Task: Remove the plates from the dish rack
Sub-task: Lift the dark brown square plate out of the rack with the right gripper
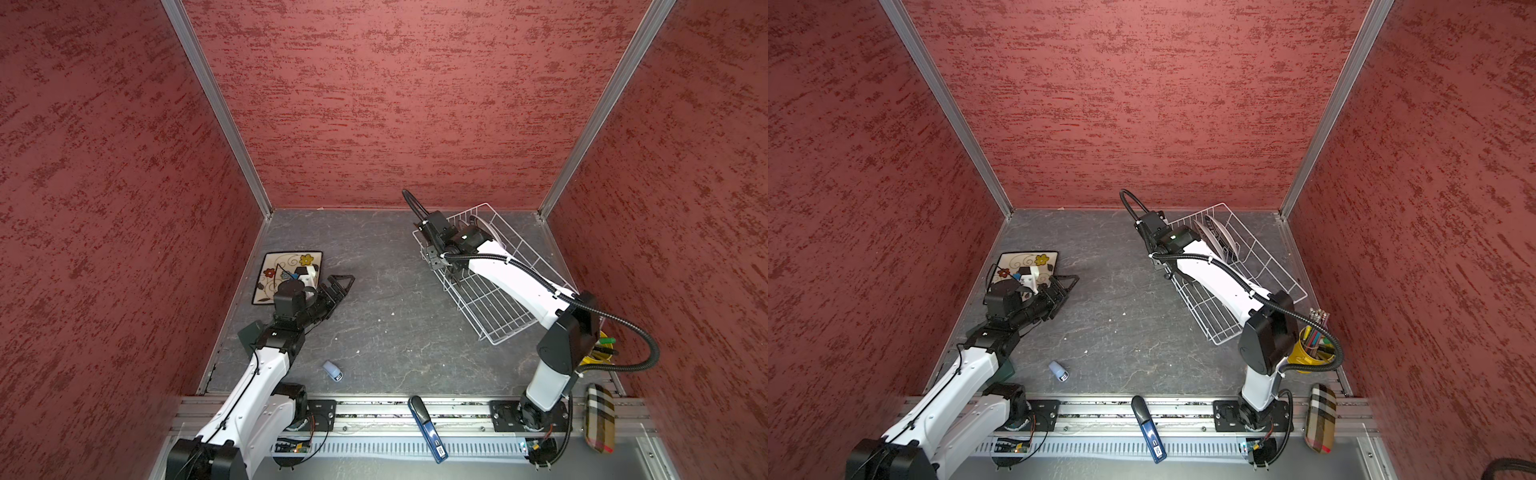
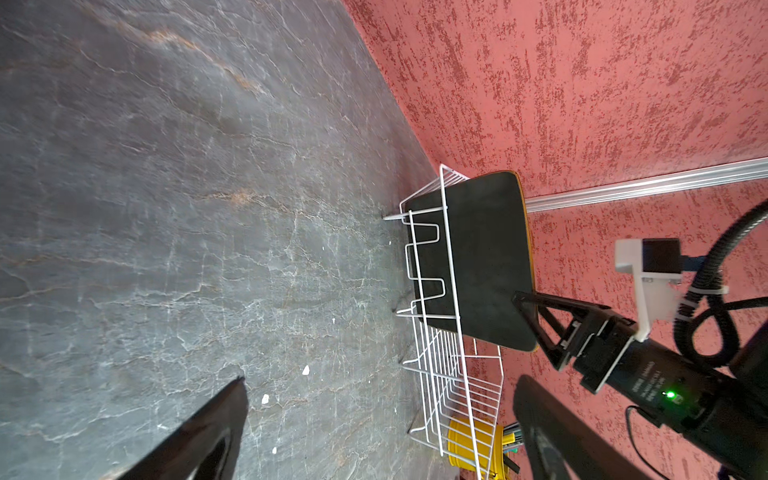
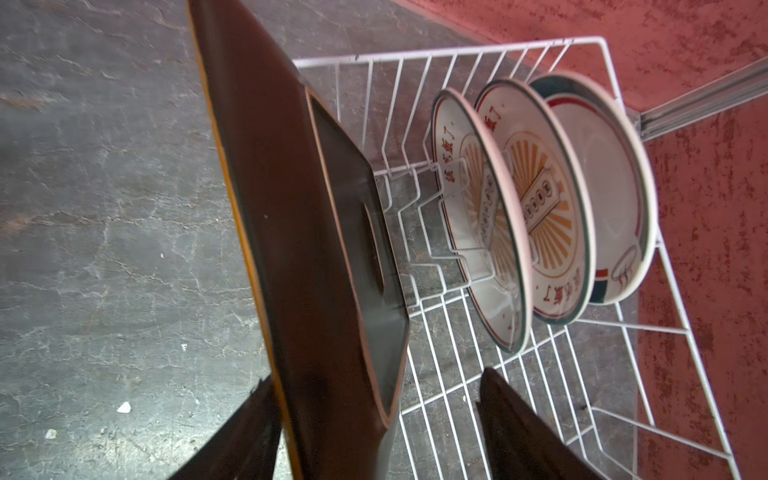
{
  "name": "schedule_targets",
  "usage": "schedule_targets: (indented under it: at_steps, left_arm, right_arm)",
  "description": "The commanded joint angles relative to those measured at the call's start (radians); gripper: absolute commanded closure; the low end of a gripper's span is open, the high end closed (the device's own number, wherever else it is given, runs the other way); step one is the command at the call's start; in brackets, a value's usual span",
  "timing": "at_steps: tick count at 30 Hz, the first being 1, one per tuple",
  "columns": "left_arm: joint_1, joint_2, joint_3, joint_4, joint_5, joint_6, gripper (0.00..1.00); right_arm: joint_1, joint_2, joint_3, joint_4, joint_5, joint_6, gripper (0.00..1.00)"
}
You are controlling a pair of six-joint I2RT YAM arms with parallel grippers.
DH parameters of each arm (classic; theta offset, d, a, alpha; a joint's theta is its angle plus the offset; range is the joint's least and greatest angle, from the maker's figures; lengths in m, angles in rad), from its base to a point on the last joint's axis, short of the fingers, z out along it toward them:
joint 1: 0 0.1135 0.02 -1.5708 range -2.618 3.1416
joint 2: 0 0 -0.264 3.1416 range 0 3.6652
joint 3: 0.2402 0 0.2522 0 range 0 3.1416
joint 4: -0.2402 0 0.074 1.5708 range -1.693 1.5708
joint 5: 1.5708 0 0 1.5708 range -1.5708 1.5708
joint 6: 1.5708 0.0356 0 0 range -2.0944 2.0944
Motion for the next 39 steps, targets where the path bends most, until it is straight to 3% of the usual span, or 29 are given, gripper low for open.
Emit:
schedule_targets:
  at_steps: [1, 4, 16, 26, 32, 39]
  left_arm:
    - [-0.008, 0.004, 0.025, 0.016, 0.043, 0.001, 0.0]
    - [-0.011, 0.0, 0.035, 0.004, 0.041, 0.008, 0.0]
    - [-0.028, 0.022, 0.068, 0.039, 0.043, -0.032, 0.0]
    - [-0.04, 0.01, 0.09, 0.036, 0.029, -0.051, 0.0]
    - [-0.04, -0.006, 0.105, 0.018, 0.012, -0.036, 0.0]
    - [-0.041, 0.006, 0.108, 0.023, 0.01, -0.036, 0.0]
  right_arm:
    - [0.001, -0.024, -0.028, 0.03, 0.036, -0.022, 0.37]
    - [0.001, -0.038, -0.045, 0.041, 0.047, -0.023, 0.48]
    - [0.001, -0.042, -0.084, 0.05, 0.071, -0.05, 0.7]
    - [0.001, -0.007, -0.105, 0.061, 0.092, -0.04, 0.82]
    - [0.003, -0.007, -0.1, 0.057, 0.101, -0.031, 0.98]
    - [0.02, -0.01, -0.049, 0.015, 0.173, -0.016, 1.0]
